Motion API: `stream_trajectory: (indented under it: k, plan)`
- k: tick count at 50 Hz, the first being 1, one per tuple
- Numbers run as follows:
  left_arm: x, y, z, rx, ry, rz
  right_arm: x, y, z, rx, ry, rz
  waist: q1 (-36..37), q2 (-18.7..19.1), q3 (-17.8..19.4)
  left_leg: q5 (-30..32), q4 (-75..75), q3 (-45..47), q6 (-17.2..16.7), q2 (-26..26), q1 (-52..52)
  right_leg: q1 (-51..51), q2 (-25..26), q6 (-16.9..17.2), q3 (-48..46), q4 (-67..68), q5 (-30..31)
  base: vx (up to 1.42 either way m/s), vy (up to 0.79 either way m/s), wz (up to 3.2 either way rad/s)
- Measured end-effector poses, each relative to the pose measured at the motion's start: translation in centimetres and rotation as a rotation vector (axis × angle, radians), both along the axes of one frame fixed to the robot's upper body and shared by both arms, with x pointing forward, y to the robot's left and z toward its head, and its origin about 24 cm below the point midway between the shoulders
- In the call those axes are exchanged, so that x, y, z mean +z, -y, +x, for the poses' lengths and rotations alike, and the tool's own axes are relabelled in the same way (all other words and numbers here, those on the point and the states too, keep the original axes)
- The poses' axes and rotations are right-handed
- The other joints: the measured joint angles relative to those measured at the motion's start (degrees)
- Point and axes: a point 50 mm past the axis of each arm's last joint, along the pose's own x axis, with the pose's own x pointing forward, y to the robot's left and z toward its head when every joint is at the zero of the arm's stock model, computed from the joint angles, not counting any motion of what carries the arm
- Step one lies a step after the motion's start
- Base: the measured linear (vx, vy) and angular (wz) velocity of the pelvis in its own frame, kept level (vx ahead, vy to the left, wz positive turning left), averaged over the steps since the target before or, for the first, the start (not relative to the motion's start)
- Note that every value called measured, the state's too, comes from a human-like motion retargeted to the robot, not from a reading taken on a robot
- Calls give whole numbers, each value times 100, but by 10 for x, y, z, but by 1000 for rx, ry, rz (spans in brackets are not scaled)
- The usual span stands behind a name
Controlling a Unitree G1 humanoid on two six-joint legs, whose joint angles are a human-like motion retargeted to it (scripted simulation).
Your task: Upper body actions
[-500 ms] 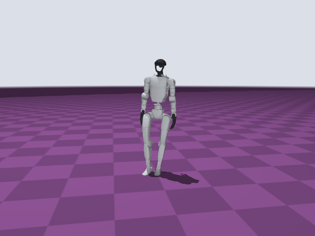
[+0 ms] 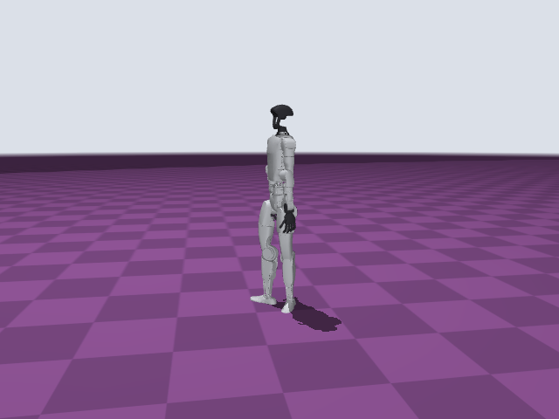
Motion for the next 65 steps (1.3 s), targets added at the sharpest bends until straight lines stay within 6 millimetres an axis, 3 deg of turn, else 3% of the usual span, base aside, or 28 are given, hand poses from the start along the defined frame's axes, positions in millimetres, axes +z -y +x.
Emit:
stream_trajectory:
  k: [7,15,20,23,25,30,35,38,43,48,55,60,65]
  plan:
    - [-2,14,17,34,71,-35,-2,-5,7,-3,30,14,-316,265,-130,35,188,341,-326,233,217,-19,318,-51,390,-255,0,-30,-1,-39]
    - [-2,16,12,1,57,-38,-6,-12,43,75,134,68,-325,216,-93,827,574,311,-391,377,582,-104,472,-338,1268,-280,-63,-26,-4,-82]
    - [-2,12,4,7,35,-28,-7,-17,62,119,201,99,-215,-116,8,1500,961,76,23,309,769,-75,296,-447,1836,-234,-39,-21,-9,-81]
    - [-2,14,0,23,26,-26,-6,-14,67,150,208,97,10,-359,40,1618,1325,-381,563,191,722,-125,70,-470,2311,-132,-1,-18,-5,-110]
    - [-2,17,-1,37,25,-25,-6,-10,68,161,204,86,158,-410,41,1495,1518,-709,539,153,625,-195,27,-486,2553,-80,32,-13,2,-108]
    - [-3,27,-1,31,31,-34,-3,4,65,133,167,49,635,-227,125,916,1585,-2288,286,-177,-71,-348,188,-501,3180,64,82,-14,3,-119]
    - [-4,29,2,-23,54,-20,0,16,57,88,119,40,858,31,276,514,934,-2340,122,-227,-370,-357,451,-543,3493,111,110,-10,-2,-82]
    - [-4,27,6,-58,74,-11,1,18,54,65,109,33,851,153,373,512,748,-2614,-92,-261,-690,-289,554,-547,3559,77,133,-5,-6,-31]
    - [-4,26,18,-73,107,-11,-1,15,49,30,123,47,892,187,572,697,759,-3184,-165,-405,-1167,-181,574,-535,3570,37,164,-2,-9,-9]
    - [-4,27,11,-27,93,-22,-2,8,37,57,79,72,1030,236,584,1128,551,-3597,-131,-551,-1178,-27,677,-521,3621,45,163,17,1,-37]
    - [-2,36,-25,-17,-17,-58,-3,-1,24,55,57,114,368,466,121,1031,161,-3685,123,-651,-945,96,728,-423,3525,93,30,35,8,1]
    - [-2,31,-15,-78,3,-31,-3,-5,18,-37,70,96,315,397,189,877,186,-3658,263,-779,-787,266,698,-404,3513,86,2,22,-2,-2]
    - [-3,34,-9,-25,34,-45,-1,-2,6,-13,14,76,527,323,94,736,167,-3515,371,-875,-667,307,661,-363,3636,137,4,29,-2,-24]
